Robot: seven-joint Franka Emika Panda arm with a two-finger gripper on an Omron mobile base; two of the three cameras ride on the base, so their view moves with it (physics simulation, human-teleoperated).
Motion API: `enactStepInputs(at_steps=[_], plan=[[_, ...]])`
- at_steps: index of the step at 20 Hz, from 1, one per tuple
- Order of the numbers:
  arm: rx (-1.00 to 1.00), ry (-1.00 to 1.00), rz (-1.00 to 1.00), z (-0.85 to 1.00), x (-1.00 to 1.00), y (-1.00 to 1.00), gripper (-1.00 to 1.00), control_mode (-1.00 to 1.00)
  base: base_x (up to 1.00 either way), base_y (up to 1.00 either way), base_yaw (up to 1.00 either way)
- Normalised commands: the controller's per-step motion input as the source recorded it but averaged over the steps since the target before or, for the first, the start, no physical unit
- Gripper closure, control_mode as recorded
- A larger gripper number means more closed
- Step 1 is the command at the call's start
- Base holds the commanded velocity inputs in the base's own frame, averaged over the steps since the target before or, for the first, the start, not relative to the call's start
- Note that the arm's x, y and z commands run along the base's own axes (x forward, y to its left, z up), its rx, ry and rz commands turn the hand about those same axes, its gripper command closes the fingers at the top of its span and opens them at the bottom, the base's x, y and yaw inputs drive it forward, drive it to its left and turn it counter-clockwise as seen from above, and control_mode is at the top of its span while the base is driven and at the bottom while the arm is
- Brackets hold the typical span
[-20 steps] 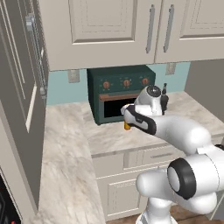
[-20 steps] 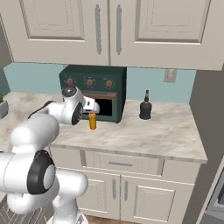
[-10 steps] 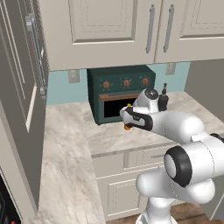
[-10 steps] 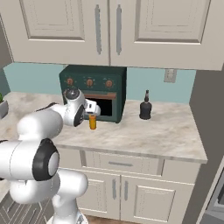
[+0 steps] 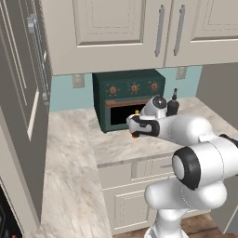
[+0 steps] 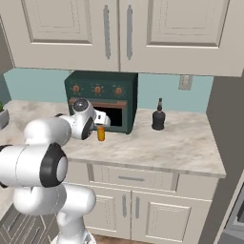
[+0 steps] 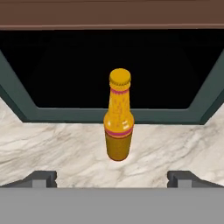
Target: Place the beer and liquor on the top shelf of the fridge to keep them out of children's reach, and place the garlic on lower shelves for easy access.
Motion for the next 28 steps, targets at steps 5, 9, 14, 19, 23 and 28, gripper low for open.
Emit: enactStepInputs(at_steps=[5,9,14,19,23,28], plan=[[0.0,-0.03,0.0,-0.11,0.13,0.0,-1.0,-1.0,0.0,0.0,0.0],[0.0,-0.03,0.0,-0.17,0.11,0.0,-1.0,-1.0,0.0,0.0,0.0],[0.0,-0.02,0.0,-0.14,0.18,0.0,-1.0,-1.0,0.0,0.0,0.0],[0.0,-0.01,0.0,-0.1,0.22,0.0,-1.0,-1.0,0.0,0.0,0.0],[0.0,0.0,0.0,-0.12,0.23,0.0,-1.0,-1.0,0.0,0.0,0.0],[0.0,0.0,0.0,-0.14,0.22,0.0,-1.0,-1.0,0.0,0.0,0.0]])
